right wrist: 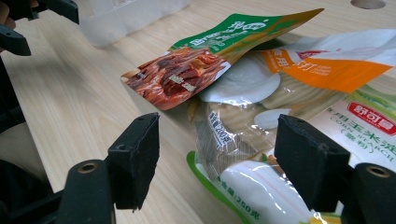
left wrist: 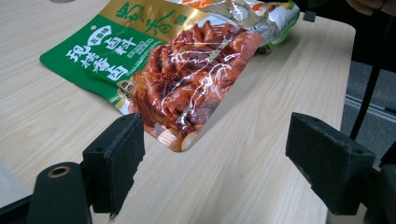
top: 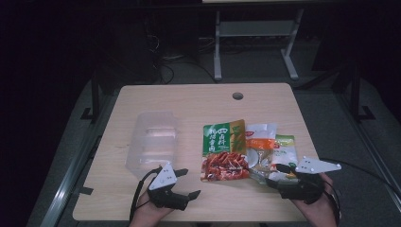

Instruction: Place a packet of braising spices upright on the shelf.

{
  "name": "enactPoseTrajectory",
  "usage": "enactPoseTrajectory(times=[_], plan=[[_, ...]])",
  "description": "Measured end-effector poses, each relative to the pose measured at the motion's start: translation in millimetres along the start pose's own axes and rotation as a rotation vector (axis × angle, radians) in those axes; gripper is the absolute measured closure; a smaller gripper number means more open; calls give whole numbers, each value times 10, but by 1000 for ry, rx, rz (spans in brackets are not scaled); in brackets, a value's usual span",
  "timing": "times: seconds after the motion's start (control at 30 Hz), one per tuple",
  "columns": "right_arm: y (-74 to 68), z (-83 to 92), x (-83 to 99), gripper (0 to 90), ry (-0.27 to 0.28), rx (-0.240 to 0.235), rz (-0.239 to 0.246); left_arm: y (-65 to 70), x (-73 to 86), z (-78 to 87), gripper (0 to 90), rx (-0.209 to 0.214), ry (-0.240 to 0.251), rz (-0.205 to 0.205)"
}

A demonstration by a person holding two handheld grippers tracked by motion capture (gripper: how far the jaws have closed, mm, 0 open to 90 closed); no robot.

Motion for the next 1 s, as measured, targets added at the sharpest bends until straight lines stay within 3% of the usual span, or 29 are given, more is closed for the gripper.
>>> enactPoseTrajectory(times=[0.7,0.87,1.0], plan=[[16,-83,-66,287,2,-15,-3,31,25,35,196,-14,-3,-7],[7,-82,-170,281,-1,-20,7,18,22,38,196,-19,0,-3],[-13,-145,-327,274,-36,-21,35,-4,11,81,196,-33,18,-6]])
Point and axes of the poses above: each handheld gripper's, and its own axes: z roughly backward along the jaws, x roughly out of its underside, y roughly to its right, the point moved 1 cm from there along -z, roughly forward along the jaws, and after that the axes turned 1 degree about -y, right-handed, at the moved point
